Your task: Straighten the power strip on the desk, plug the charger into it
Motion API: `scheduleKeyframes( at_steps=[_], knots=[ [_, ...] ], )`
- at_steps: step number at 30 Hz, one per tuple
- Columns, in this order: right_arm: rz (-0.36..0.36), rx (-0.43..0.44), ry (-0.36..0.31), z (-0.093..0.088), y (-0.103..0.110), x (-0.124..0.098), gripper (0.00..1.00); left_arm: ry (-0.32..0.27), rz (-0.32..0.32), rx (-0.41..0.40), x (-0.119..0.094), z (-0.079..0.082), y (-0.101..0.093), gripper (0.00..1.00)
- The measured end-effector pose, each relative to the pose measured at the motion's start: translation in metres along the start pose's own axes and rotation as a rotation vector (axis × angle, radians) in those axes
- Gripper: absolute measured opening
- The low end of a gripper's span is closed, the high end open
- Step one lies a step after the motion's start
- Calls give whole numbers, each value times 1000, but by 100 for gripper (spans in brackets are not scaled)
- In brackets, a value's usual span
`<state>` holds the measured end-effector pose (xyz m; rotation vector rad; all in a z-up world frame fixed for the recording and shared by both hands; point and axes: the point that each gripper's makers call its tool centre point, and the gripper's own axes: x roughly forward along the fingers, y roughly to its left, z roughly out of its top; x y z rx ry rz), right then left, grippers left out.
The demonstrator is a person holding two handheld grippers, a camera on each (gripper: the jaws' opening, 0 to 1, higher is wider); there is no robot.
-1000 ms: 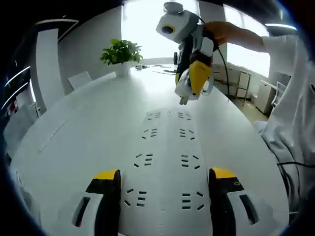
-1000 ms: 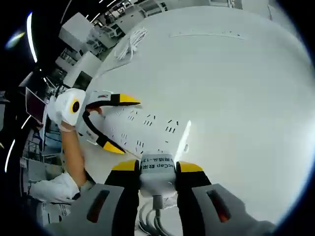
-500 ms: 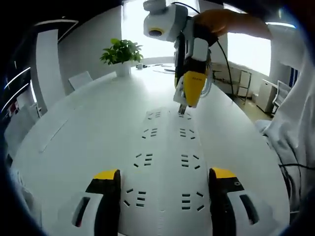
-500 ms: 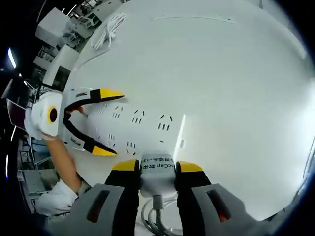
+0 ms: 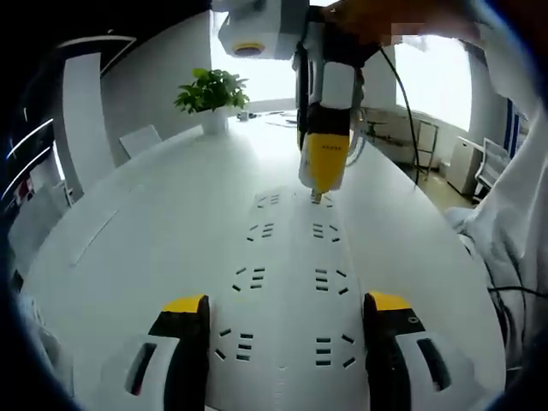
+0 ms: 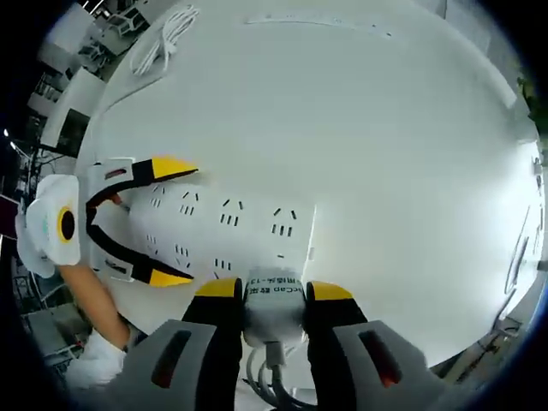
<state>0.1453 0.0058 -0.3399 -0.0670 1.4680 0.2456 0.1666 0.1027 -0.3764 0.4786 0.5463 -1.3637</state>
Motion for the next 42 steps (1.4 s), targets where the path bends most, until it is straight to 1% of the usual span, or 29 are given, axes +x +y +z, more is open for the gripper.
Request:
scheduleKeyframes(
  at_steps=[2,3,4,5,6,7,8,9,10,11,12,13,15,16,17,18,21,22,23,24,26,30,33,34,36,37,38,40,42],
  knots=[
    [-7,-1,7,-2,1,1,27,0,2,1,0,0,0,74],
    [-6,4,-10,-1,1,0,27,0,3,2,0,0,0,74],
    [-4,12,-11,-1,0,0,27,0,4,3,0,0,0,75],
    [13,53,-26,-4,3,0,27,2,6,4,0,0,0,75],
    [36,95,-26,-9,3,3,27,5,8,6,0,-1,0,75],
    [44,115,-52,-7,2,1,27,7,9,6,0,-1,0,75],
    [36,98,-46,-11,2,0,27,6,9,7,0,-1,1,75],
    [28,90,-65,-11,4,0,27,7,9,7,0,-1,1,75],
    [2,48,-80,-9,4,0,27,7,9,7,0,-1,1,75],
    [-10,27,-96,-7,6,0,27,8,9,7,0,-1,1,75],
    [-9,42,-83,-10,8,0,27,7,9,7,0,-2,1,75],
    [-17,39,-67,-13,9,0,27,5,9,7,0,-2,0,75],
    [-36,23,-60,-16,9,0,27,3,9,9,0,-2,0,75],
    [-43,16,-76,-14,9,-1,27,1,9,9,0,-3,0,75],
    [-50,2,-73,-16,10,0,27,0,9,10,-1,-3,0,75],
    [-49,1,-71,-17,9,-1,27,1,9,9,-1,-3,-1,75],
    [-48,21,-90,-11,7,-1,27,4,8,9,-1,-4,-2,74],
    [-51,31,-108,-5,5,0,27,5,9,9,-1,-4,-2,74],
    [-52,34,-107,2,3,0,27,6,10,9,-1,-4,-3,74],
    [-56,27,-104,4,3,1,27,6,9,9,-1,-4,-3,74],
    [-64,16,-92,2,2,1,27,7,9,9,-1,-5,-5,74],
    [-69,11,-103,6,-1,0,27,5,8,10,-1,-5,-7,74],
    [-62,11,-133,3,-1,0,27,6,9,10,-1,-4,-9,74],
    [-49,27,-132,-1,-2,0,27,7,9,10,-1,-4,-9,74],
    [-46,33,-126,-3,-1,0,27,12,10,9,-1,-4,-10,74],
    [-57,12,-121,-4,0,1,27,13,10,9,-1,-4,-11,74],
    [-58,11,-113,-5,2,2,27,12,10,9,-1,-4,-11,74],
    [-59,12,-113,-7,2,2,27,13,11,8,-1,-3,-11,74],
    [-53,14,-128,-5,1,1,27,13,11,8,-1,-3,-12,74]
  ],
)
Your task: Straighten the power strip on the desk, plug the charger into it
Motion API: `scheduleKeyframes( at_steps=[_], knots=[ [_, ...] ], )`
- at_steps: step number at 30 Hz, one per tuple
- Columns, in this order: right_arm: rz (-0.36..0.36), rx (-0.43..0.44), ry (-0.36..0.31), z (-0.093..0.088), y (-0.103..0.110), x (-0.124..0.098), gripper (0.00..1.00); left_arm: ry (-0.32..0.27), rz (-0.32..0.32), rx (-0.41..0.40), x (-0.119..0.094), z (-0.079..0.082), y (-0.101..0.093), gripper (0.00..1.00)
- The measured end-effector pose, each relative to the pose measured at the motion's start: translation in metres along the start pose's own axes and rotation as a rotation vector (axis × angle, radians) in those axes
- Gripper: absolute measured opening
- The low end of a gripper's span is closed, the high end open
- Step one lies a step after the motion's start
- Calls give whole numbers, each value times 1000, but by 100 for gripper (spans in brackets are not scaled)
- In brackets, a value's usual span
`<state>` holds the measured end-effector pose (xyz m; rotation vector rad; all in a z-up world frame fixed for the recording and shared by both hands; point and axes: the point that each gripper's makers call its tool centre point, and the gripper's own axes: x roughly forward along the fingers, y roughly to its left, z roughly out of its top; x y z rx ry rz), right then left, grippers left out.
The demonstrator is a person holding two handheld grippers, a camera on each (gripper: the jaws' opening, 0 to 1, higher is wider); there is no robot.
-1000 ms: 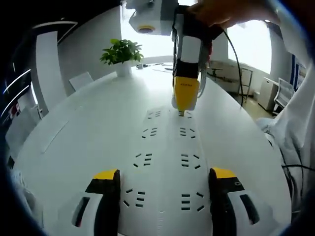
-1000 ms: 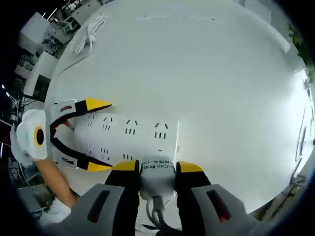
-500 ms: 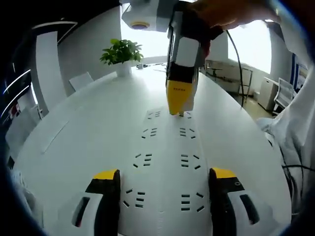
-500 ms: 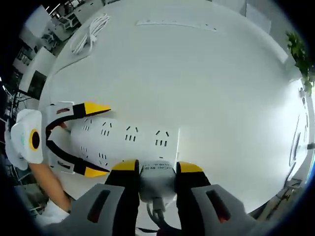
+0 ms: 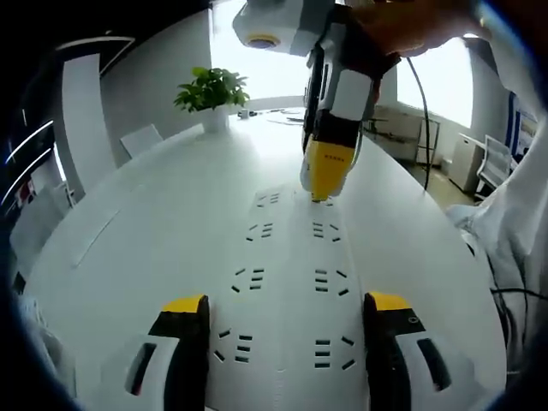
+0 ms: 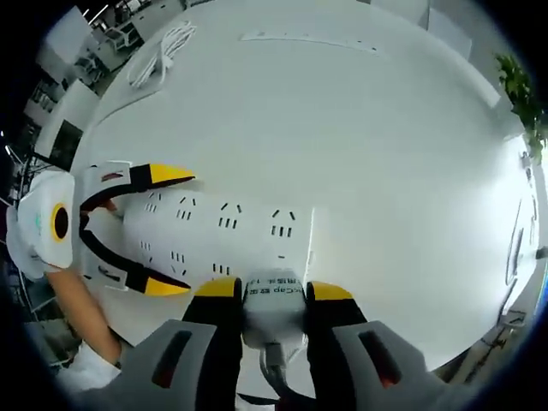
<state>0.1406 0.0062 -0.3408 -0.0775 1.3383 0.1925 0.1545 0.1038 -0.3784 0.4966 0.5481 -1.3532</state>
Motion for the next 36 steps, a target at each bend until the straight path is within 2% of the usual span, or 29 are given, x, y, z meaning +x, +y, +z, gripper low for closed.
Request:
scheduleKeyframes(
  at_steps=[2,6,10,16,22,29,36],
  knots=[
    [4,-17,11,-1,1,0,27,-2,0,0,0,0,0,74],
    [37,8,44,-12,2,1,28,-2,1,0,-1,1,-1,74],
    [18,-23,68,-16,4,0,28,-4,1,1,-1,1,-2,74],
    [25,11,139,-26,4,2,28,-5,0,3,-1,2,-3,75],
    [24,-14,120,-21,4,1,28,-7,3,2,-1,1,2,75],
    [23,-13,172,-12,1,3,28,-16,2,6,0,2,3,75],
    [25,-6,192,-14,1,2,28,-25,-6,28,1,4,6,74]
  ],
)
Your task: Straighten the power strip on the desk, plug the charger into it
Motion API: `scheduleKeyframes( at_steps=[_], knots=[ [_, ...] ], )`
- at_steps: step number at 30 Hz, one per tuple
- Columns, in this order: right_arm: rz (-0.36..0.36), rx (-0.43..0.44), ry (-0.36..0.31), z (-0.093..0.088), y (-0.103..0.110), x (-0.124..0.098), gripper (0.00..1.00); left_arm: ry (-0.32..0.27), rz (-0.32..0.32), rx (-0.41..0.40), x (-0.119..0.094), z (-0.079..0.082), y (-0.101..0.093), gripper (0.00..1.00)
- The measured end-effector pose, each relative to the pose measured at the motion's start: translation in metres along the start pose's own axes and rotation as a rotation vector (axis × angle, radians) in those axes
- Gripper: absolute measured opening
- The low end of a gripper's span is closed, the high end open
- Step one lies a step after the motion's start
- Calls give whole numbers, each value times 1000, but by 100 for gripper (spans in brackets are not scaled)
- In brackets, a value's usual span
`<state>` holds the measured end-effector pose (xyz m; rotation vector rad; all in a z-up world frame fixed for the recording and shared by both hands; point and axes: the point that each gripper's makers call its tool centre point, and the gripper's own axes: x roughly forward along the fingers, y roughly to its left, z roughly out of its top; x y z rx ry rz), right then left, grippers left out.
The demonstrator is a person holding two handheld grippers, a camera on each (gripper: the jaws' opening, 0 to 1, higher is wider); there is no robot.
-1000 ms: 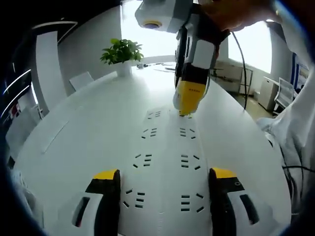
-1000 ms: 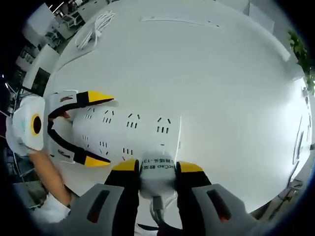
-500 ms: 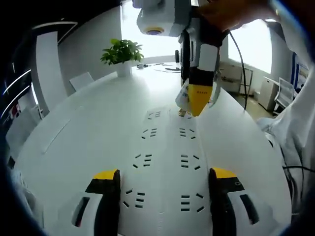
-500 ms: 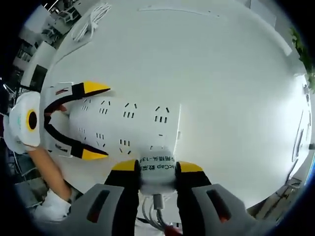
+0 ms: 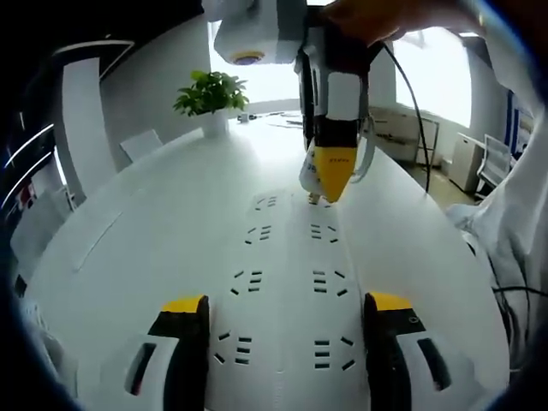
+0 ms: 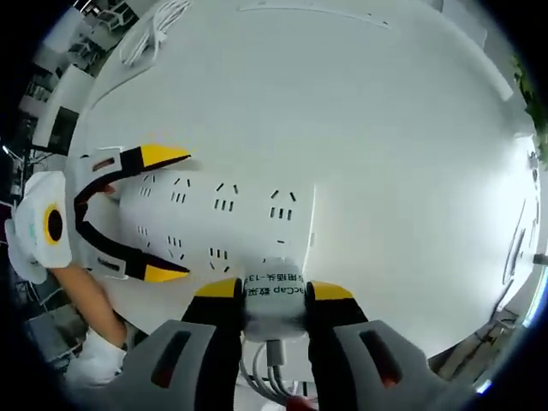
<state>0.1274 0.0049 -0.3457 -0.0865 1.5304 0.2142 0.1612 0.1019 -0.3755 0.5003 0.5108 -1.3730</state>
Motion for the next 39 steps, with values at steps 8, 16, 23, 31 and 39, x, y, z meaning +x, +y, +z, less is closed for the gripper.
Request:
scheduleKeyframes(
  at_steps=[8,16,23,31,39],
  knots=[
    [14,11,9,-2,0,0,28,-226,-60,34,-9,48,-10,79],
    [10,2,20,-2,1,0,28,-322,-36,140,10,77,-25,81],
    [10,-6,22,-2,1,0,28,-394,22,203,21,98,-31,82],
    [16,-7,26,-2,1,-1,28,-439,51,245,35,116,-33,74],
    [22,-2,30,-2,0,-1,28,-457,107,305,43,117,-36,62]
  ],
)
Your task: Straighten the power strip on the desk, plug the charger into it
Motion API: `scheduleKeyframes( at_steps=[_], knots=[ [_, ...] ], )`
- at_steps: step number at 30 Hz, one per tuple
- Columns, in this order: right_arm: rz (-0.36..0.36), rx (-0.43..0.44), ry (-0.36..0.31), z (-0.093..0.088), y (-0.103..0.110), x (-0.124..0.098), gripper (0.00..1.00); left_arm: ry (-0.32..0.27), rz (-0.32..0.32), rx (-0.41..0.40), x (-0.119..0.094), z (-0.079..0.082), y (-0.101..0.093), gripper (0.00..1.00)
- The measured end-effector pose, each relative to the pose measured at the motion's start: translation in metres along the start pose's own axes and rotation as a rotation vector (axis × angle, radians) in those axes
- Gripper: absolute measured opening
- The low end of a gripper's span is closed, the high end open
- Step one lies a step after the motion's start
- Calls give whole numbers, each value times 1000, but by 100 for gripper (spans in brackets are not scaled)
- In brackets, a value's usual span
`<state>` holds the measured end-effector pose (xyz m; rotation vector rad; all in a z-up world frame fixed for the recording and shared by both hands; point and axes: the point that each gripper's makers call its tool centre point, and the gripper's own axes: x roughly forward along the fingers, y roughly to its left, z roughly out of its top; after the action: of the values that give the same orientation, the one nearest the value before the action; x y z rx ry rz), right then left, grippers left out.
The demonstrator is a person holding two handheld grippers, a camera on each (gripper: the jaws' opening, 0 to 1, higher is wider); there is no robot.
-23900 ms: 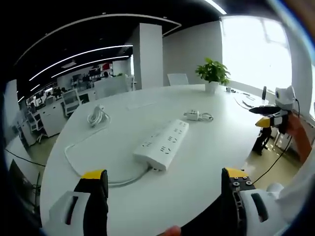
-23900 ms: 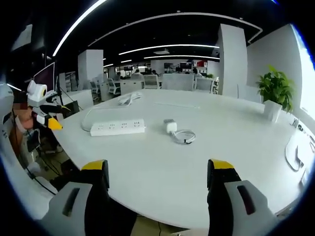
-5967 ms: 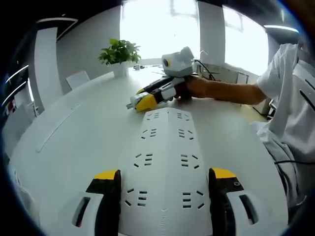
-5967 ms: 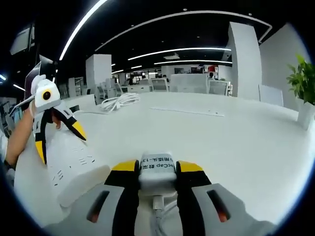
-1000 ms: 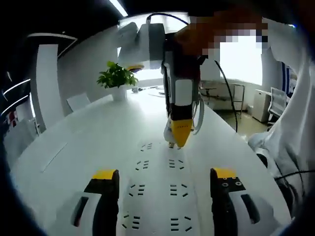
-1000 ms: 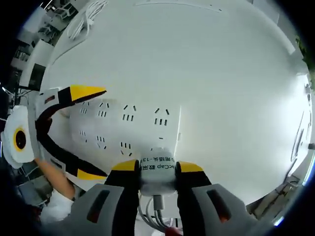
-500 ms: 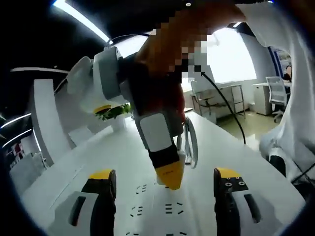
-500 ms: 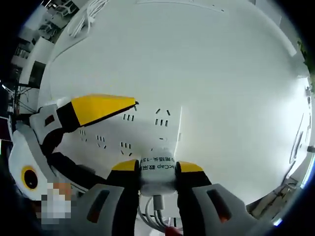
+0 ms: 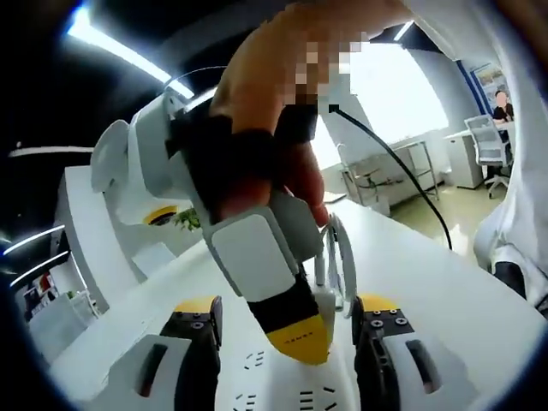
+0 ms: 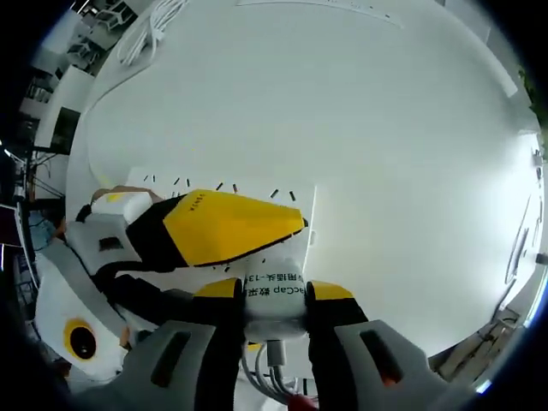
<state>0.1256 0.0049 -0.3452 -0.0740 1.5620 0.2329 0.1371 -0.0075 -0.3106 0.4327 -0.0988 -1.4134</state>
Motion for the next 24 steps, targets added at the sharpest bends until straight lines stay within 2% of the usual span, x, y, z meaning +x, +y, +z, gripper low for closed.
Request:
scheduleKeyframes(
  at_steps=[3,7,10,12,14,17,18,19,20,24],
  knots=[
    [0,-3,1,-1,1,0,28,12,-13,14,-3,-3,-3,62],
    [0,-4,3,-1,1,0,28,2,-33,-13,-17,-3,-2,61],
    [-3,-6,5,-1,1,0,28,-3,10,-27,-22,-5,11,60],
    [-4,-6,7,-1,1,1,28,31,40,-10,-20,-12,17,59],
    [-5,-6,9,-1,1,1,28,59,40,18,-16,-16,14,58],
    [-6,-6,10,-2,1,1,28,53,37,22,-14,-13,11,58],
    [-8,-8,10,2,0,1,28,43,39,17,-14,-11,12,0],
    [-6,-11,9,4,-2,1,28,-18,66,8,-6,4,11,0],
    [-5,-12,8,3,-2,1,28,-32,41,-21,5,7,3,46],
    [-3,-19,10,4,-3,2,28,-29,23,-47,6,4,-2,43]
  ],
)
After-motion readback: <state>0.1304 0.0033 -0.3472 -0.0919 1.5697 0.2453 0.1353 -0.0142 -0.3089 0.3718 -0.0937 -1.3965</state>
